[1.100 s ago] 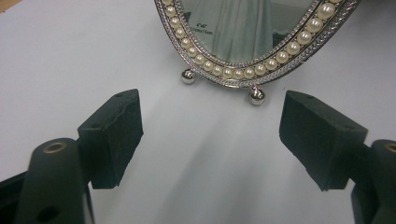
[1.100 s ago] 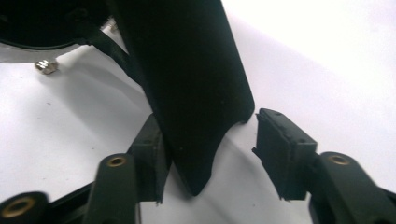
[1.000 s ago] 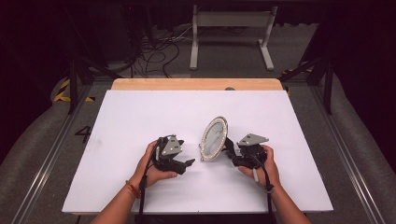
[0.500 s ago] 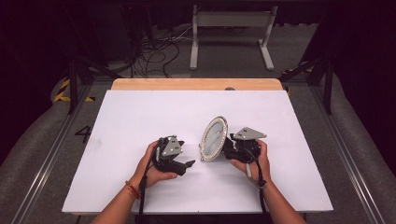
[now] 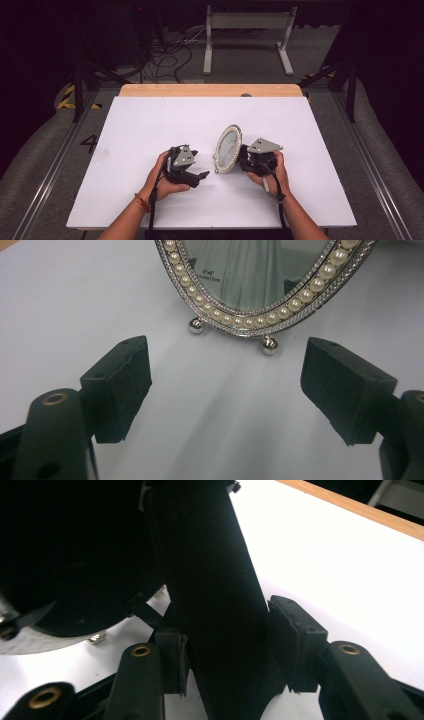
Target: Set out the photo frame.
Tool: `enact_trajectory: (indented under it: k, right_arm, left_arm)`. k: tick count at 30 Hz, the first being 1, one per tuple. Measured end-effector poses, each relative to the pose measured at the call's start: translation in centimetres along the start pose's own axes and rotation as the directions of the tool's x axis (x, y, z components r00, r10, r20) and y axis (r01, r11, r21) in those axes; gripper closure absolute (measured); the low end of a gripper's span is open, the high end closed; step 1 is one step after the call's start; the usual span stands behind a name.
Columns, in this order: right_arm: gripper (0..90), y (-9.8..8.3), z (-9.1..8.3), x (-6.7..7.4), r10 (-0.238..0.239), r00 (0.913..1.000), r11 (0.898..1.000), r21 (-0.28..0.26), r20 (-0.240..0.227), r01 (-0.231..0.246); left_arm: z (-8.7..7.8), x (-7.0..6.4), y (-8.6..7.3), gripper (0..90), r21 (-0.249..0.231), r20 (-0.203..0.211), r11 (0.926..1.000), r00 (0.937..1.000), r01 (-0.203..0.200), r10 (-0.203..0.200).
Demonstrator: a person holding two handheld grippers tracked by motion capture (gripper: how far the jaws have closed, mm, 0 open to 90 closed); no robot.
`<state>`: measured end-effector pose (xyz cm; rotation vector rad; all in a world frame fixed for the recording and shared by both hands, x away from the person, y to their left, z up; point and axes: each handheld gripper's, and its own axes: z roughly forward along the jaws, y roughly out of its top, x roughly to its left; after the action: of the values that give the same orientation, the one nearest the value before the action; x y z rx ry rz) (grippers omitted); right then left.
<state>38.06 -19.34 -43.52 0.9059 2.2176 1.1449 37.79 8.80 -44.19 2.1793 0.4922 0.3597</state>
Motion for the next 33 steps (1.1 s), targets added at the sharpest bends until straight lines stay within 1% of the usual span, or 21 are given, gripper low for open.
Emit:
enact_trajectory:
  k: [2, 4, 5, 6, 7, 9, 10, 11, 13, 15, 16, 17, 18, 19, 22, 25, 27, 29, 31, 32, 33]
  right_arm:
    - [54.6, 0.0, -0.1, 0.0, -0.008, 0.9999, 1.0, -0.007, -0.015, 0.008]
    - [55.6, -0.1, -0.2, 0.1, -0.024, 0.9997, 1.0, 0.002, -0.012, 0.024]
    - [55.6, -0.1, -0.2, 0.1, -0.024, 0.9997, 1.0, 0.002, -0.012, 0.024]
    - [56.2, -0.1, -0.3, 0.1, -0.031, 0.9994, 1.0, 0.006, -0.015, 0.031]
    - [55.9, -0.2, -0.3, 0.0, -0.039, 0.9991, 0.999, 0.012, -0.019, 0.039]
    - [55.9, -0.5, -0.3, 0.0, -0.04, 0.999, 0.999, 0.035, -0.019, 0.041]
    - [55.8, -0.6, -0.2, 0.0, -0.046, 0.9989, 0.998, 0.049, -0.013, 0.046]
    - [55.8, -0.7, -0.2, 0.0, -0.051, 0.9987, 0.997, 0.065, -0.003, 0.052]
    - [55.7, -1.2, 0.0, 0.0, -0.051, 0.9985, 0.995, 0.088, 0.017, 0.05]
    - [56.7, -1.5, 0.1, -0.1, -0.047, 0.9988, 0.994, 0.097, 0.011, 0.046]
    - [57.9, -1.6, 0.0, -0.2, -0.055, 0.9984, 0.993, 0.102, 0.013, 0.054]
    - [58.5, -1.6, 0.0, -0.1, -0.069, 0.9975, 0.992, 0.108, 0.015, 0.067]
    - [59.1, -1.6, 0.0, 0.0, -0.078, 0.9967, 0.991, 0.113, 0.02, 0.076]
    - [60.1, -1.6, 0.0, 0.0, -0.102, 0.9943, 0.987, 0.125, 0.03, 0.098]
    - [62.0, -1.5, 0.0, 0.1, -0.127, 0.9903, 0.983, 0.143, 0.056, 0.118]
    - [59.3, -1.5, 0.0, -0.1, -0.115, 0.9912, 0.984, 0.142, 0.065, 0.105]
    - [58.7, -1.6, 0.0, -0.3, -0.11, 0.9899, 0.984, 0.149, 0.09, 0.096]
    - [58.2, -1.6, 0.0, -0.6, -0.097, 0.9917, 0.986, 0.144, 0.084, 0.085]
    - [54.9, -1.7, 0.0, -0.7, -0.092, 0.9913, 0.986, 0.144, 0.094, 0.078]
    - [53.9, -1.7, 0.0, -0.7, -0.082, 0.9925, 0.987, 0.142, 0.091, 0.069]
    - [51.2, -1.8, -0.3, -0.7, -0.055, 0.9955, 0.991, 0.124, 0.078, 0.045]
  left_arm:
    - [-0.1, 0.1, 0.1, 21.2, -0.006, 0.003, 1.0, 1.0, 0.003, -0.003]
    - [0.0, 0.3, 0.2, 21.1, -0.02, 0.039, 0.9996, 0.999, 0.021, -0.02]
    - [0.0, 0.3, 0.2, 21.1, -0.02, 0.039, 0.9996, 0.999, 0.021, -0.02]
    - [0.2, 0.5, 0.5, 21.1, -0.021, 0.065, 0.9996, 0.9977, 0.02, -0.019]
    - [0.5, 0.7, 0.8, 20.1, -0.016, 0.078, 0.9996, 0.9967, 0.023, -0.021]
    - [0.9, 1.0, 1.4, 19.8, -0.015, 0.071, 0.9995, 0.9971, 0.027, -0.026]
    - [1.1, 1.1, 1.5, 19.8, -0.02, 0.057, 0.9996, 0.9982, 0.021, -0.019]
    - [1.4, 1.4, 1.7, 19.7, -0.008, 0.053, 0.9996, 0.9983, 0.025, -0.025]
    - [1.6, 1.7, 1.6, 19.4, -0.007, 0.063, 0.9991, 0.9971, 0.043, -0.042]
    - [1.6, 2.1, 1.4, 19.5, -0.004, 0.048, 0.999, 0.9979, 0.045, -0.045]
    - [1.6, 2.4, 1.3, 19.6, -0.011, 0.047, 0.9984, 0.9973, 0.056, -0.055]
    - [1.7, 2.5, 1.3, 19.9, -0.012, 0.053, 0.9974, 0.9961, 0.071, -0.071]
    - [1.8, 2.8, 1.3, 19.8, -0.01, 0.049, 0.9971, 0.996, 0.075, -0.075]
    - [1.9, 2.8, 1.4, 19.8, -0.008, 0.053, 0.997, 0.9957, 0.076, -0.076]
    - [2.2, 3.1, 1.6, 19.4, -0.015, 0.085, 0.9962, 0.9928, 0.086, -0.084]
    - [2.5, 3.1, 1.6, 19.4, -0.019, 0.094, 0.9964, 0.9923, 0.082, -0.08]
    - [2.9, 3.0, 1.5, 18.9, -0.008, 0.108, 0.9967, 0.991, 0.08, -0.079]
    - [3.0, 2.9, 1.5, 18.2, 0.005, 0.105, 0.9974, 0.9919, 0.071, -0.072]
    - [2.8, 2.7, 1.5, 17.6, 0.017, 0.093, 0.9982, 0.9939, 0.058, -0.06]
    - [2.6, 2.6, 1.4, 17.4, 0.024, 0.079, 0.998, 0.9951, 0.058, -0.06]
    - [2.4, 2.6, 1.4, 17.4, 0.03, 0.073, 0.9984, 0.9961, 0.047, -0.049]
